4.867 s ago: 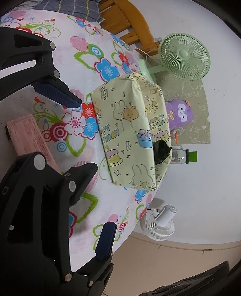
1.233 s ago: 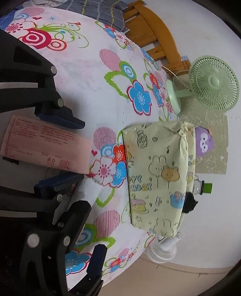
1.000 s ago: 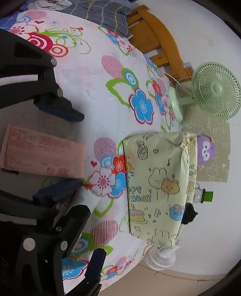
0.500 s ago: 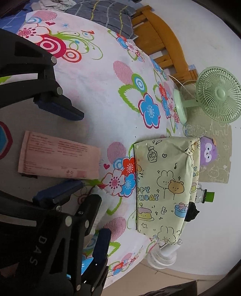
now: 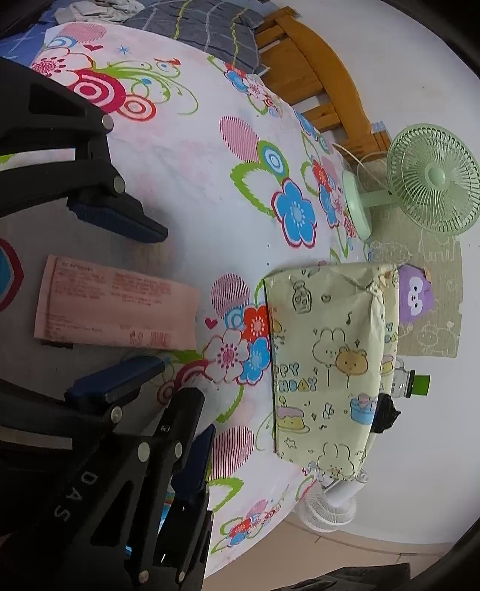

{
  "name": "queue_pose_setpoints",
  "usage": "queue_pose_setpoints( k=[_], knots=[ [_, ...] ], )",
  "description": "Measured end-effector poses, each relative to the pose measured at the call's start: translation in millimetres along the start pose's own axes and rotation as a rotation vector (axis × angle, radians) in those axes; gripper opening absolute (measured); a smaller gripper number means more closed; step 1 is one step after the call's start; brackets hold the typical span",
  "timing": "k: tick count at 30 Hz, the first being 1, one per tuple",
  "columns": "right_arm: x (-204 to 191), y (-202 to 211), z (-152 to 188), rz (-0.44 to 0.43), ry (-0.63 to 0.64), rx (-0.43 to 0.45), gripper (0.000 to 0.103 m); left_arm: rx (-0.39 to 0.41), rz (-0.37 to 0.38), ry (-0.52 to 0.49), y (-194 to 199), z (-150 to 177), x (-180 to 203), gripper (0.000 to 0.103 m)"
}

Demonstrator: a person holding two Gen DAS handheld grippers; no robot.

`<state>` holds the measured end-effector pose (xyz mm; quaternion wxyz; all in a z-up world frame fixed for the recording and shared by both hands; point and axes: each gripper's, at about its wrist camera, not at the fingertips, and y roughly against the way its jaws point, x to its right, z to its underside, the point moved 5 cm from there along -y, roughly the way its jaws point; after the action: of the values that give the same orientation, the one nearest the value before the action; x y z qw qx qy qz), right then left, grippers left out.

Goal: Organize soft objects
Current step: 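Close the right tool on the white-and-beige rolled cloth, then lift the pink packet and rolled cloth with both tools and carry them over the box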

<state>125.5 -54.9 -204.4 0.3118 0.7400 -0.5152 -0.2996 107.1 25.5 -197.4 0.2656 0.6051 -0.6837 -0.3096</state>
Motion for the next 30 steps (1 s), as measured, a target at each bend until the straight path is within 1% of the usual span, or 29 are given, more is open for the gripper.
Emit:
queue_pose_setpoints(
  k=[3,7,9,11,13,21,30],
  knots=[
    [3,3,-1,0.018,0.003,0.010,0.025,-0.005,0.006,-0.004,-1,-2,4,0.062],
    [8,5,-1,0.029,-0.010,0.016,0.025,-0.011,0.027,0.003,-3,-4,7,0.050],
    [11,5,-1,0.032,-0.018,0.016,0.025,-0.003,0.024,0.013,-4,-5,7,0.049],
    [12,5,-1,0.037,-0.024,0.018,0.025,-0.002,0.028,0.023,-3,-4,8,0.043],
    [13,6,-1,0.041,-0.027,0.021,0.025,-0.002,0.022,0.034,-3,-5,9,0.042],
    [21,10,0,0.063,-0.048,0.014,0.025,-0.008,0.036,0.046,0,-5,18,0.040],
    [32,20,-3,0.096,-0.068,0.034,0.025,0.006,0.035,0.056,3,-12,30,0.040]
  ],
)
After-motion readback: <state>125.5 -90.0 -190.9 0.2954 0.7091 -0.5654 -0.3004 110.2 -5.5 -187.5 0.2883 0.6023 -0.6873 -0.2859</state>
